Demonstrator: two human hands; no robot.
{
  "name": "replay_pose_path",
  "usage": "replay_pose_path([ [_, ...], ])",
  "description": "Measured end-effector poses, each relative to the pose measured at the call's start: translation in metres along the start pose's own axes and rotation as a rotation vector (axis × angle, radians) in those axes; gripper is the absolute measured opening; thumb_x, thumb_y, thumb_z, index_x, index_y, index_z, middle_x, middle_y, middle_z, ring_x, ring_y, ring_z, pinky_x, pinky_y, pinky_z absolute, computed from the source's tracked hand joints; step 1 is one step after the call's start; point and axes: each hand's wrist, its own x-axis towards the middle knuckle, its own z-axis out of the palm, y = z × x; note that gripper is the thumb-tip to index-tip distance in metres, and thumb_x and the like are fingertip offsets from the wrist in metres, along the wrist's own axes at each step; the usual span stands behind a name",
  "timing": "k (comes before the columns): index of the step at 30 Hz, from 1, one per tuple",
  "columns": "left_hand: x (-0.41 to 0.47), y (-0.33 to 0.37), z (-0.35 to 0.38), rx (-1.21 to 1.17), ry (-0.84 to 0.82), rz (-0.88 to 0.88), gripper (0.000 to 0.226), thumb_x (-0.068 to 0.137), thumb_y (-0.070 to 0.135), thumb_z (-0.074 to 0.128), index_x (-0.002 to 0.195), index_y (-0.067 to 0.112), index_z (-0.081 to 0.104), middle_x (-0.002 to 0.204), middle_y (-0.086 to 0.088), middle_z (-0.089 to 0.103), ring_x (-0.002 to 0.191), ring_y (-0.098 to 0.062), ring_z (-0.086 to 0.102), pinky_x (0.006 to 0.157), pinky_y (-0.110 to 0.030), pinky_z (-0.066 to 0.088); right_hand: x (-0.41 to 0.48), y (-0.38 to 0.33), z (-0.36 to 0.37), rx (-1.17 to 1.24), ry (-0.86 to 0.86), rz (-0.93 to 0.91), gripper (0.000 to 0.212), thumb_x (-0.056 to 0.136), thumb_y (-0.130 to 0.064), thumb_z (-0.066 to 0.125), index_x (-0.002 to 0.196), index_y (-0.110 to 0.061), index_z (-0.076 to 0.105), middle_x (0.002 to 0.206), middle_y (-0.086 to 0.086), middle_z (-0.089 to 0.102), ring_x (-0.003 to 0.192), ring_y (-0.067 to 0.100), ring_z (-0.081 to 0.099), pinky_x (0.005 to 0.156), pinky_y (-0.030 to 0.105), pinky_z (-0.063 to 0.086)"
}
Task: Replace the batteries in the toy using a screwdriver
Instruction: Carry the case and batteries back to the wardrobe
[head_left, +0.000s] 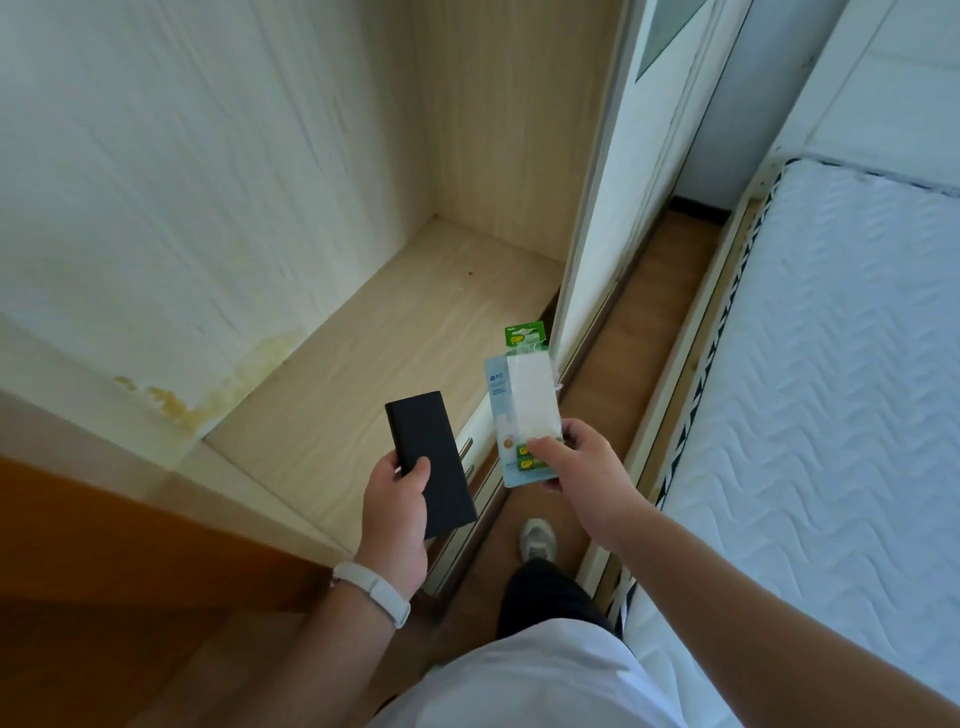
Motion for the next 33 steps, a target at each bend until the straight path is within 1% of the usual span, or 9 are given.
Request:
replay_pose_path([
  [5, 0.027, 0.006, 0.025, -0.048, 0.070, -0.011, 0.021, 0.100, 0.024, 0.055, 0.121, 0.025, 0.060, 0.116, -0.007, 0.067, 0.105, -0.033, 0.065, 0.088, -0.058, 0.056, 0.048, -0.012, -0.010, -0.043, -0.054, 0.028, 0.025, 0.090, -0.025, 0.068, 0.113, -0.019, 0.060, 0.102, 0.002, 0.072, 0.087, 0.016, 0.073, 0.073, 0.031, 0.060],
  [9, 0.067, 0.018, 0.058, -0.072, 0.177, -0.024, 0.019, 0.100, 0.025, 0.056, 0.118, 0.028, 0.061, 0.117, -0.006, 0.068, 0.106, -0.033, 0.065, 0.090, -0.058, 0.055, 0.108, -0.034, -0.024, -0.073, -0.148, 0.036, 0.024, 0.090, -0.025, 0.068, 0.112, -0.019, 0.061, 0.102, 0.003, 0.072, 0.088, 0.016, 0.071, 0.068, 0.026, 0.054],
  [11, 0.083, 0.027, 0.075, -0.091, 0.232, -0.030, 0.016, 0.100, 0.024, 0.056, 0.115, 0.029, 0.062, 0.116, -0.006, 0.068, 0.106, -0.032, 0.065, 0.090, -0.058, 0.055, 0.140, -0.050, -0.033, -0.116, -0.211, 0.038, 0.025, 0.090, -0.027, 0.068, 0.113, -0.020, 0.060, 0.104, 0.003, 0.071, 0.092, 0.018, 0.070, 0.075, 0.031, 0.057],
  [15, 0.114, 0.051, 0.106, -0.142, 0.313, -0.018, 0.024, 0.101, 0.019, 0.054, 0.125, 0.022, 0.060, 0.116, -0.007, 0.067, 0.103, -0.030, 0.066, 0.089, -0.054, 0.056, 0.205, -0.083, -0.042, -0.200, -0.330, 0.001, 0.024, 0.090, -0.028, 0.066, 0.112, -0.021, 0.059, 0.105, 0.006, 0.069, 0.097, 0.024, 0.067, 0.087, 0.043, 0.056],
  [19, 0.147, 0.073, 0.128, -0.125, 0.389, 0.012, 0.019, 0.101, 0.018, 0.055, 0.117, 0.022, 0.063, 0.113, -0.005, 0.070, 0.101, -0.028, 0.068, 0.091, -0.054, 0.055, 0.263, -0.101, -0.037, -0.232, -0.407, -0.008, 0.023, 0.090, -0.025, 0.066, 0.111, -0.017, 0.059, 0.106, 0.009, 0.067, 0.096, 0.024, 0.064, 0.079, 0.037, 0.053],
  [22, 0.163, 0.079, 0.131, -0.112, 0.428, 0.008, 0.023, 0.101, 0.017, 0.056, 0.123, 0.019, 0.061, 0.114, -0.005, 0.069, 0.102, -0.027, 0.068, 0.092, -0.053, 0.056, 0.294, -0.100, -0.025, -0.255, -0.483, 0.008, 0.022, 0.091, -0.024, 0.065, 0.111, -0.016, 0.059, 0.107, 0.008, 0.067, 0.091, 0.019, 0.064, 0.071, 0.031, 0.051],
  [26, 0.190, 0.079, 0.123, -0.081, 0.469, 0.005, 0.024, 0.100, 0.019, 0.057, 0.124, 0.019, 0.060, 0.114, -0.003, 0.069, 0.100, -0.023, 0.068, 0.088, -0.048, 0.058, 0.324, -0.092, -0.005, -0.302, -0.577, 0.029, 0.017, 0.091, -0.024, 0.065, 0.107, -0.019, 0.061, 0.104, 0.004, 0.067, 0.095, 0.021, 0.065, 0.075, 0.034, 0.054],
  [28, 0.200, 0.075, 0.118, -0.118, 0.518, -0.016, 0.026, 0.100, 0.018, 0.057, 0.127, 0.017, 0.059, 0.116, -0.006, 0.068, 0.100, -0.025, 0.069, 0.086, -0.048, 0.059, 0.333, -0.087, 0.005, -0.347, -0.608, 0.040, 0.022, 0.091, -0.024, 0.065, 0.111, -0.018, 0.061, 0.105, 0.003, 0.067, 0.097, 0.021, 0.065, 0.080, 0.038, 0.055],
  [33, 0.221, 0.056, 0.107, -0.207, 0.594, -0.118, 0.025, 0.099, 0.017, 0.058, 0.124, 0.018, 0.060, 0.115, -0.009, 0.069, 0.099, -0.028, 0.069, 0.087, -0.052, 0.058, 0.347, -0.086, 0.021, -0.428, -0.670, 0.056, 0.027, 0.091, -0.025, 0.065, 0.117, -0.018, 0.060, 0.108, 0.001, 0.067, 0.097, 0.016, 0.065, 0.071, 0.030, 0.054],
])
